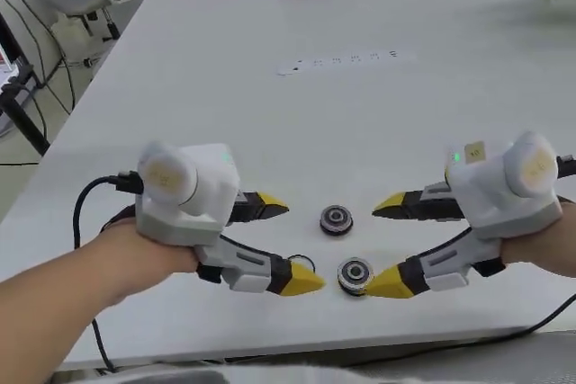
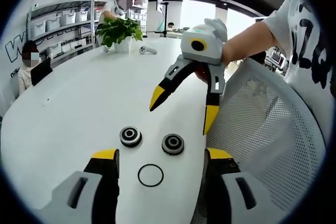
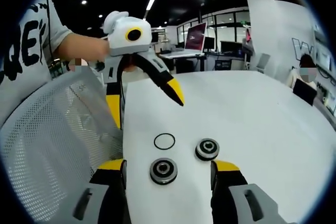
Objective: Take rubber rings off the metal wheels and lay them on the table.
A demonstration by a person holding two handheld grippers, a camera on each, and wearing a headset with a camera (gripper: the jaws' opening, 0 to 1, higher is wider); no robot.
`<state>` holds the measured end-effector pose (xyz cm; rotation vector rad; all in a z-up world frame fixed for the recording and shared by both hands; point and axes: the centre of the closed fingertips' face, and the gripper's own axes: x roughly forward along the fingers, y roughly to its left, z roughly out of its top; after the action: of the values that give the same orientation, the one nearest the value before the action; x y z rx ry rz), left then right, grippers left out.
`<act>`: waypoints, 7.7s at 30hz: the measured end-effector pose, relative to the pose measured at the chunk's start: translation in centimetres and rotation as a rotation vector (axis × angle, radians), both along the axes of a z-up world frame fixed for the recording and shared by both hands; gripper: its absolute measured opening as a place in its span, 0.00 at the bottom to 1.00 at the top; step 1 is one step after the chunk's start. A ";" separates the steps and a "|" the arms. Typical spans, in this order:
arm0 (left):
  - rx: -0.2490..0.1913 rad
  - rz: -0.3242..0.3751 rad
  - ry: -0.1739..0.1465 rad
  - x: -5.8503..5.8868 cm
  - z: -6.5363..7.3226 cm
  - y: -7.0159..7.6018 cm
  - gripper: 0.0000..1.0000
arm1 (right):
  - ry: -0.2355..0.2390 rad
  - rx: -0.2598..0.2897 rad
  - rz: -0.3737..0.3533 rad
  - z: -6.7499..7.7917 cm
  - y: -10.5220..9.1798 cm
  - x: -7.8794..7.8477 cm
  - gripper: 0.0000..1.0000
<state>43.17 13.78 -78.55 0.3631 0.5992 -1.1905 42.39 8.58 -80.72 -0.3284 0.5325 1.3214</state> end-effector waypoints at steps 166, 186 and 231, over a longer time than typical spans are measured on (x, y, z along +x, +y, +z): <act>0.102 -0.069 -0.036 -0.4 -5.4 -5.2 0.07 | 0.447 0.137 -0.197 -2.7 -0.1 -0.5 0.00; 0.100 -0.070 -0.040 -0.3 -5.4 -5.2 0.07 | 0.396 0.138 -0.111 -2.0 1.2 -1.0 0.00; 0.044 -0.107 -0.027 -2.0 -2.3 -3.9 0.30 | 0.355 0.134 -0.118 -1.7 0.4 -0.8 0.00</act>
<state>41.20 9.89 -80.83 0.4529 0.5889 -1.2738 41.57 8.93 -82.47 0.0512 0.7446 1.2989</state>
